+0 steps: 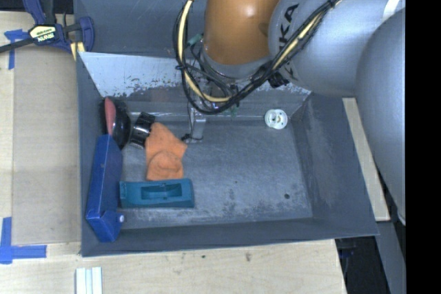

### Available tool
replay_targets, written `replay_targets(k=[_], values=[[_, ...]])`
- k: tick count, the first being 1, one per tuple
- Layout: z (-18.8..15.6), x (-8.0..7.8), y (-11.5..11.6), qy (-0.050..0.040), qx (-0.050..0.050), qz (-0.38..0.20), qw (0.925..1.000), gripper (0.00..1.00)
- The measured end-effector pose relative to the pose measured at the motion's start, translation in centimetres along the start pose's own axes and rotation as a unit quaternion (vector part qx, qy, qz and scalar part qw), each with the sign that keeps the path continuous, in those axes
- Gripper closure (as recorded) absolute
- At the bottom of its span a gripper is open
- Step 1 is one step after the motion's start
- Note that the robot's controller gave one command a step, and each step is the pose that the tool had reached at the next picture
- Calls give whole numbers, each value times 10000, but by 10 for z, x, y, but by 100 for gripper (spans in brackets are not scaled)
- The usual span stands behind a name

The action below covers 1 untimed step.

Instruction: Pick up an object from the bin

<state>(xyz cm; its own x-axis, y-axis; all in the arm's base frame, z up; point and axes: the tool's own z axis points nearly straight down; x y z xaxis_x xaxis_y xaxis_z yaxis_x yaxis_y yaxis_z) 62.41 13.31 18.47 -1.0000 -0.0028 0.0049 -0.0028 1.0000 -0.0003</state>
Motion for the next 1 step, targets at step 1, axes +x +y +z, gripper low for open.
replay_targets(k=[1], values=[[-6,-1,-1,-40,-6,15,10000,0]])
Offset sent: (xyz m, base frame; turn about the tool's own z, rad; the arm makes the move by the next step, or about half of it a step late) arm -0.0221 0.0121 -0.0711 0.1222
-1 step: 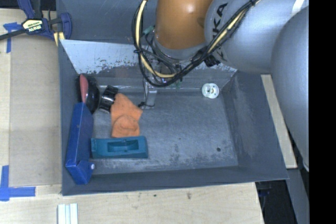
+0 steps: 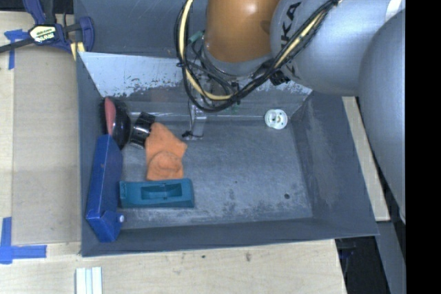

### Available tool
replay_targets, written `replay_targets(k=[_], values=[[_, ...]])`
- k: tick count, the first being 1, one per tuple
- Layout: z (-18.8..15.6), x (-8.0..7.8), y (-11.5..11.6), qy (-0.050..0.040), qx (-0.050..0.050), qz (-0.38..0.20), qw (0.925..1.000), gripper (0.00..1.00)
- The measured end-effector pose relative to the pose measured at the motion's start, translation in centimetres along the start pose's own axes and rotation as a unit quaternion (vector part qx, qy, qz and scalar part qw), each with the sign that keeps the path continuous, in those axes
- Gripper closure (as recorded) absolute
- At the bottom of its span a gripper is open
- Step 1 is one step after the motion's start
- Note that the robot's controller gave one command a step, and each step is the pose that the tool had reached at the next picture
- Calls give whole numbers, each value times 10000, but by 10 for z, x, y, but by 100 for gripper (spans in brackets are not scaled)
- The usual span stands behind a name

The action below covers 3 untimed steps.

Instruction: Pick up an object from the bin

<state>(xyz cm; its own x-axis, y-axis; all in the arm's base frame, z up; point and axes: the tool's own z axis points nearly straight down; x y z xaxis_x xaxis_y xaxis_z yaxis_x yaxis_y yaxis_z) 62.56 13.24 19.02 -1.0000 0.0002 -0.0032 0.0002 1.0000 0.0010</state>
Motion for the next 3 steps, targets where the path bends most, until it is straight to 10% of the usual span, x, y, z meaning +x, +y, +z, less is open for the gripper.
replay_targets(k=[2,3], values=[[70,42,27,23,8,217,9998,0],[83,35,39,-4,1,-515,9987,0]])
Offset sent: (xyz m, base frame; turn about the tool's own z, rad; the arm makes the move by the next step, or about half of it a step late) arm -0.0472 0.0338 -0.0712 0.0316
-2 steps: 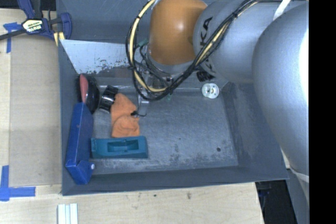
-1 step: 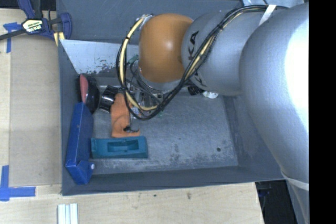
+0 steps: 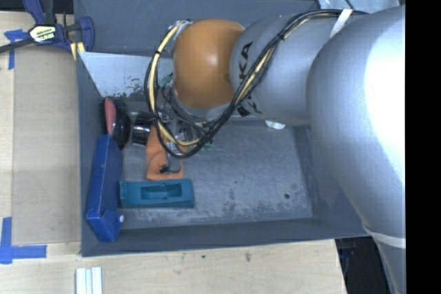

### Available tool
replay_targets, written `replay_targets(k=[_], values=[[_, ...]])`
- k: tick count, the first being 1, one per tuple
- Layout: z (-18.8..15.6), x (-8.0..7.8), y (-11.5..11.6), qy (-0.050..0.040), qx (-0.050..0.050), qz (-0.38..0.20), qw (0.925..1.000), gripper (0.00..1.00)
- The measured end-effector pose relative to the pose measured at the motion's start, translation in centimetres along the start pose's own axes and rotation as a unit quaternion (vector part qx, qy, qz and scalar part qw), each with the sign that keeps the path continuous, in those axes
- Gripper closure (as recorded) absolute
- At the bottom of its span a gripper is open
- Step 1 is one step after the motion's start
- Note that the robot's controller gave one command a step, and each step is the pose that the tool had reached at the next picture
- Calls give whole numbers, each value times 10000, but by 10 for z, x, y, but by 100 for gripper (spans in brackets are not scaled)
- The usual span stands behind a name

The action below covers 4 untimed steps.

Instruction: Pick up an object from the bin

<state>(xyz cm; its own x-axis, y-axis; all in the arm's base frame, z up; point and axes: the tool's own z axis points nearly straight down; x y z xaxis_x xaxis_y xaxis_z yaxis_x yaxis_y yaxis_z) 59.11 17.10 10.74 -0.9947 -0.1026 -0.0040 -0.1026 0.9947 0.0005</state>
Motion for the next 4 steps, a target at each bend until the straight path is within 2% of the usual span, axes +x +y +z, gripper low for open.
replay_targets(k=[1,2,3,4], values=[[35,6,-30,3,-10,660,9978,100],[35,6,-30,3,-10,661,9978,100],[27,-3,17,4,10,622,9981,100],[-22,14,15,50,0,359,9993,100]])
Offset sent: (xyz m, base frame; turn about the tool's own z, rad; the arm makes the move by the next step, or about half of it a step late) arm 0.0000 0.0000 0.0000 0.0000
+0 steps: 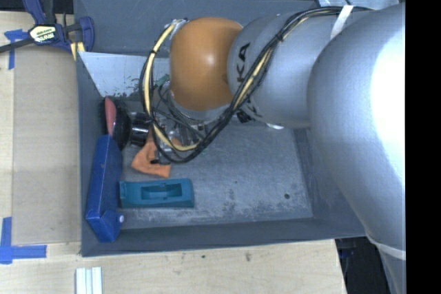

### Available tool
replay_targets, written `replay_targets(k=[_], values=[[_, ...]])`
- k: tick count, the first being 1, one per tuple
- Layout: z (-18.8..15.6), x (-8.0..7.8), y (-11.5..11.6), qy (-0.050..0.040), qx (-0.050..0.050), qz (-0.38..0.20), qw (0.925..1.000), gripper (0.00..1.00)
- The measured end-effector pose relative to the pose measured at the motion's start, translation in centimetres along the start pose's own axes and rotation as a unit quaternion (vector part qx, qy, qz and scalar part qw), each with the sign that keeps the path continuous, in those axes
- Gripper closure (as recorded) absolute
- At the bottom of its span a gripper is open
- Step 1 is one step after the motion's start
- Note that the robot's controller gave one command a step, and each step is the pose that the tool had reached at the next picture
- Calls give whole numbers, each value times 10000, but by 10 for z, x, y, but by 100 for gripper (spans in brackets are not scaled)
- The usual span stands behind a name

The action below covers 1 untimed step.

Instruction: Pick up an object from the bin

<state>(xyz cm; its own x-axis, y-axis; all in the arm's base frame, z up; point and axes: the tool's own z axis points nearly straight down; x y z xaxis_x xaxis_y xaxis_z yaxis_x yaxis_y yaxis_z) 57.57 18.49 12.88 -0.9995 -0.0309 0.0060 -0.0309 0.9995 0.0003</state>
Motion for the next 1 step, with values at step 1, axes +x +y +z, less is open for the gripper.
replay_targets(k=[1], values=[[-64,7,-16,-30,4,81,10000,100]])
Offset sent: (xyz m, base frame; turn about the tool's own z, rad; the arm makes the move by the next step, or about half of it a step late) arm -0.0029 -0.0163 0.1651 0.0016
